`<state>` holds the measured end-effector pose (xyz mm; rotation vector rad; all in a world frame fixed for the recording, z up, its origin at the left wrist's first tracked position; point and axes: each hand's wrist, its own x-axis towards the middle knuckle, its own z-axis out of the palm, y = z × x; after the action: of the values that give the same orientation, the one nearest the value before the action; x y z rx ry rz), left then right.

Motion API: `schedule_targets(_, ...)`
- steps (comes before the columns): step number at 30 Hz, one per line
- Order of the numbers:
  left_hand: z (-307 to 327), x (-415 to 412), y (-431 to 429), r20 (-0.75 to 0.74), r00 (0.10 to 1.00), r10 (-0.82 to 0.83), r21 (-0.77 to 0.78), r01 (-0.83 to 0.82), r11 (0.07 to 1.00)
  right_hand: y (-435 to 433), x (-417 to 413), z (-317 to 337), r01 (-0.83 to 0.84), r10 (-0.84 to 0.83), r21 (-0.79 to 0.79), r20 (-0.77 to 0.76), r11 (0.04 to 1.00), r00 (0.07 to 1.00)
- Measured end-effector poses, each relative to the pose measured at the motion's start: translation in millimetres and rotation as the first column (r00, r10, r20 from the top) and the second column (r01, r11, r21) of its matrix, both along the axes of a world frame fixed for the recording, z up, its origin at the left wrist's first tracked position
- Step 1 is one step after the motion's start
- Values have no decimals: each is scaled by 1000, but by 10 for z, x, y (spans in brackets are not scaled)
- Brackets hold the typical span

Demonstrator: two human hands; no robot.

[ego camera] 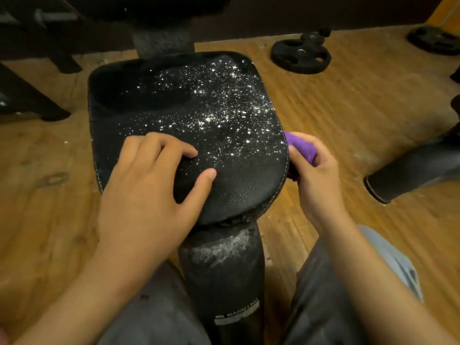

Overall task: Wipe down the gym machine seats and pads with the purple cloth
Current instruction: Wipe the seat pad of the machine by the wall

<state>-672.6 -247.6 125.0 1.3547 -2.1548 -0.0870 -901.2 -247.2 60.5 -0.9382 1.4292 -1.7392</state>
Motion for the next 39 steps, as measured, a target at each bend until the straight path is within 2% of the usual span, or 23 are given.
schedule_targets(4,9,39,5,34,999,-26,34,25,999,53,39,-143,-23,26,-88,36,996,999)
schedule_targets(7,29,55,-9,31,999,-33,52,32,998,221,8,-214,-57,51,-135,-47,989,998)
schedule_targets(13,0,-26,-8,29,999,22,-33,-21,999,-312,-188,-81,-137,124,-132,-102,982,987)
schedule_targets(20,53,-54,-1,14,999,32,-51,-31,998,457,-6,-220,-179,168,-235,-69,955,983)
schedule_targets(24,43,-75,52,-6,999,52,-71,-52,996,172,-72,-182,-147,138,-246,-52,958,989)
schedule_targets(29,73,-157,149,33,996,78,-123,-73,990,-482,-266,-65,-181,153,-195,-154,964,976)
schedule_targets(32,45,-294,206,68,995,71,-164,-59,985,-355,-261,-94,-189,164,-207,-132,960,978)
schedule_targets(37,-12,-374,235,-55,995,82,-192,-91,977,204,-154,-251,-231,230,-258,-34,938,972)
schedule_targets(39,-24,-373,238,-57,995,86,-198,-96,976,190,-146,-274,-236,241,-275,-18,932,970)
